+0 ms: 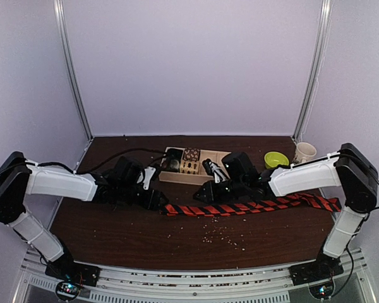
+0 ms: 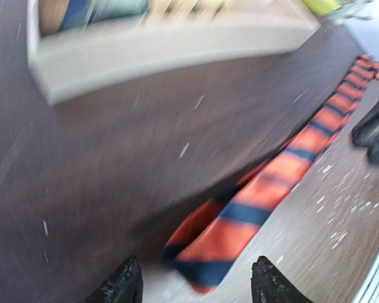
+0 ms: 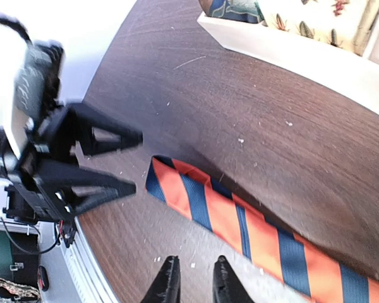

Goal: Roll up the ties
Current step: Pick up the tie from the center of the board.

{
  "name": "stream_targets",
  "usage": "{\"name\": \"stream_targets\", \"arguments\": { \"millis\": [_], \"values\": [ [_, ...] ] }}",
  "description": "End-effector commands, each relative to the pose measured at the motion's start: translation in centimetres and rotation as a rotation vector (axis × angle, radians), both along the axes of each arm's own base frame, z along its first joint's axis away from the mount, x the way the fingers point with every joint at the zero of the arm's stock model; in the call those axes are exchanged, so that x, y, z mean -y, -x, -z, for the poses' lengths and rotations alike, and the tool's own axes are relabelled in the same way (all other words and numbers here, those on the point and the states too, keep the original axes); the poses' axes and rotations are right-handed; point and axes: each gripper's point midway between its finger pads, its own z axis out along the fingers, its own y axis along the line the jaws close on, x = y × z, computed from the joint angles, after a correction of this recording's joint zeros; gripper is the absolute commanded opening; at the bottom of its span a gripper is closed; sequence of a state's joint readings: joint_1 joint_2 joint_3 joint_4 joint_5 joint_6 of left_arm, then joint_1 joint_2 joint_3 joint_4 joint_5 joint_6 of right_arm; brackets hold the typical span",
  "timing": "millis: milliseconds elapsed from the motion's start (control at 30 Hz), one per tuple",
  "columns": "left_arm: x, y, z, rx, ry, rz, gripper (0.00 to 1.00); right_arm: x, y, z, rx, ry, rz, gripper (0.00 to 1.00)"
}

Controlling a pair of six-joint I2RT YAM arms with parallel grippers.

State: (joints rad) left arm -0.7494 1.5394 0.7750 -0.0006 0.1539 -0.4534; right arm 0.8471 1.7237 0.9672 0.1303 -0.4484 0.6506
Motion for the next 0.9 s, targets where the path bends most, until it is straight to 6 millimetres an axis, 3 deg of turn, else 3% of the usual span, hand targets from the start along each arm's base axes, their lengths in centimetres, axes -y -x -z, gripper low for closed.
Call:
{"name": "stream_targets", "arguments": {
  "millis": [0, 133, 467, 567, 667, 800, 867],
  "values": [
    [-0.6, 0.0, 0.3, -0.041, 0.077, -0.077, 0.61, -1.9, -0.3, 1.1, -0.022, 0.015, -0.034, 0.17],
    [-1.1, -0.1, 1.3, -0.075, 0.096, -0.123, 0.56, -2.8, -0.5, 2.6, -0.035, 0.043, -0.042, 0.14],
    [0.7, -0.3, 1.5, -0.098, 0.166, -0.073, 0.34, -2.7, -1.3, 7.7, -0.073, 0.145, -0.01, 0.11],
    [0.1, -0.6, 1.9, -0.105, 0.127, -0.105, 0.38, -2.6, -1.2, 8.6, -0.084, 0.161, -0.006, 0.1],
    [-1.1, -0.8, 2.1, -0.096, 0.091, -0.164, 0.51, -2.3, -1.0, 9.2, -0.091, 0.177, -0.004, 0.09],
    [-2.4, -0.7, 3.3, -0.125, 0.031, -0.215, 0.52, -2.0, -0.8, 9.6, -0.094, 0.19, -0.001, 0.09],
    [-1.6, -0.4, 3.7, -0.148, 0.052, -0.182, 0.52, -1.9, -0.8, 9.9, -0.097, 0.194, -0.001, 0.09]
  ]
}}
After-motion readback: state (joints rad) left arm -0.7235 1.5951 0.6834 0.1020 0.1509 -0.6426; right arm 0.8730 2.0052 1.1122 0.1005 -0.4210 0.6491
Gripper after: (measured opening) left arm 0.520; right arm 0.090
